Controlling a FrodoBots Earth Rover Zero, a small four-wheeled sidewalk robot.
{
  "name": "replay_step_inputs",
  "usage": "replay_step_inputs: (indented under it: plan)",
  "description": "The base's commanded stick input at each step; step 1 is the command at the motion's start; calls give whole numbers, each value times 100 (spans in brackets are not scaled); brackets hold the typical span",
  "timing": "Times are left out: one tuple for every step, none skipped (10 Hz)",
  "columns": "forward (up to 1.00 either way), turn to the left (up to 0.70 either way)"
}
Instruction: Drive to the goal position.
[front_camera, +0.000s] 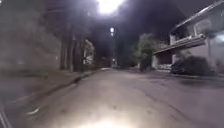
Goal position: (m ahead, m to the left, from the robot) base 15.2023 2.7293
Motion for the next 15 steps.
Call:
replay_step_inputs:
  plan:
    - [30, 0]
    - [30, 0]
    - [30, 0]
    - [30, 0]
    - [30, 0]
    - [30, 0]
    - [30, 0]
    - [30, 0]
    - [30, 0]
    - [30, 0]
    - [30, 0]
    - [30, 0]
    - [30, 0]
    - [30, 0]
    - [30, 0]
